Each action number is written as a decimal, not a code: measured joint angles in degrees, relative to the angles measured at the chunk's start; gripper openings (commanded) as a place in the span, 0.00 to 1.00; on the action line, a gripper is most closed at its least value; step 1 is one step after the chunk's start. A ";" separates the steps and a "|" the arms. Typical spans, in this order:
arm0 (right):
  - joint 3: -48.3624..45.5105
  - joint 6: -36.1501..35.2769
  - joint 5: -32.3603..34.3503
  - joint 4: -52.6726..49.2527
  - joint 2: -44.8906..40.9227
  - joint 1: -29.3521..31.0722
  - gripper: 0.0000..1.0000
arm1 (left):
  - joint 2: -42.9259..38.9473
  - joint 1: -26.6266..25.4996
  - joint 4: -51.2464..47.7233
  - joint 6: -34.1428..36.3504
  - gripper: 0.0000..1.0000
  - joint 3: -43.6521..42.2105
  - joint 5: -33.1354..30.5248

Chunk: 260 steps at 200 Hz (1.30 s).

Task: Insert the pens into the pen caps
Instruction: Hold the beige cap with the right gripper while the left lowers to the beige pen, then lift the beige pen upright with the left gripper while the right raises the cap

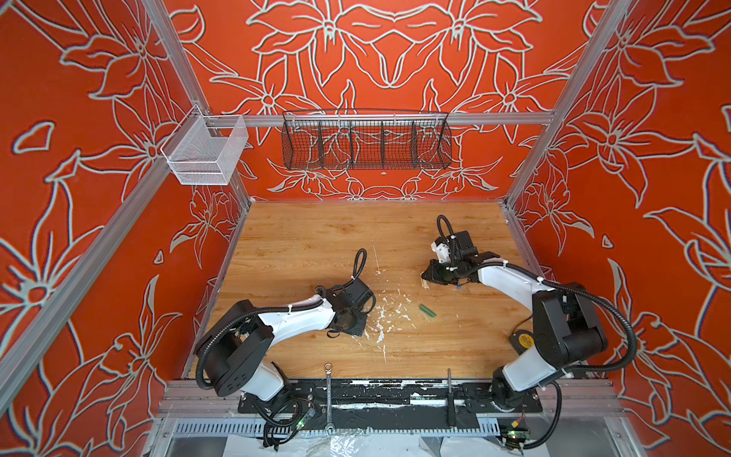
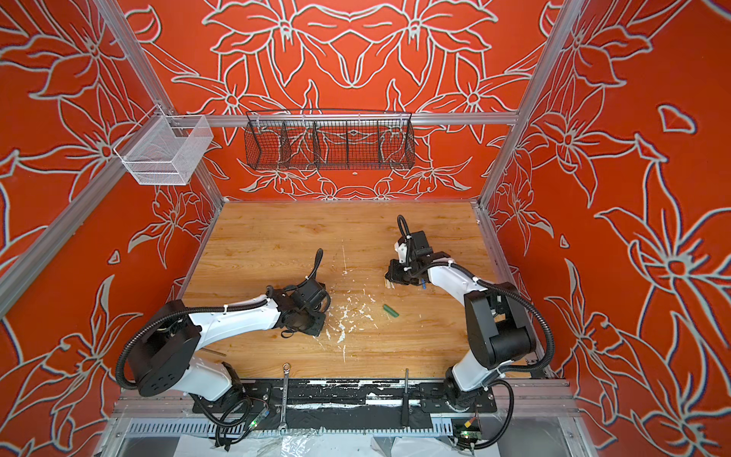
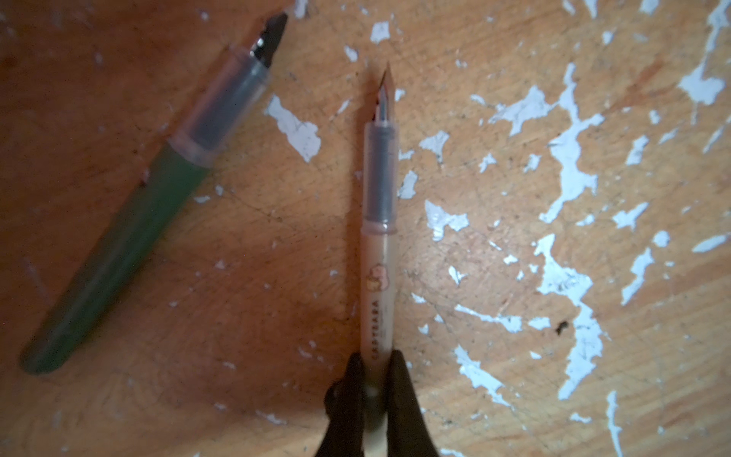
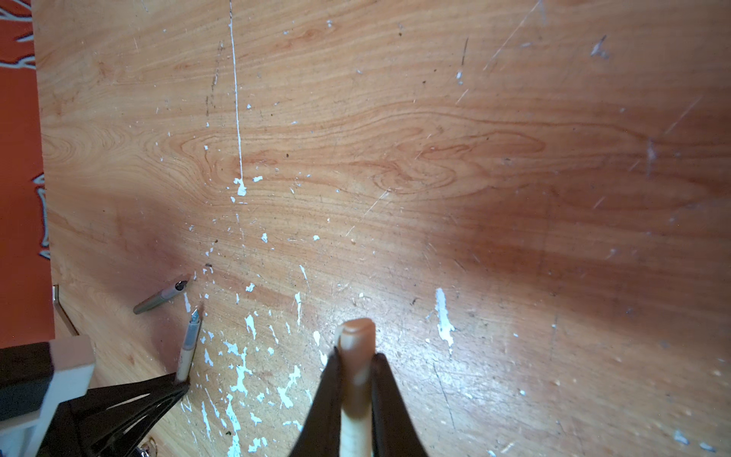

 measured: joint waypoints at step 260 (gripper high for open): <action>-9.33 2.05 -7.85 14.86 -36.35 0.13 0.02 | -15.23 -10.38 41.64 11.87 0.00 -2.71 3.34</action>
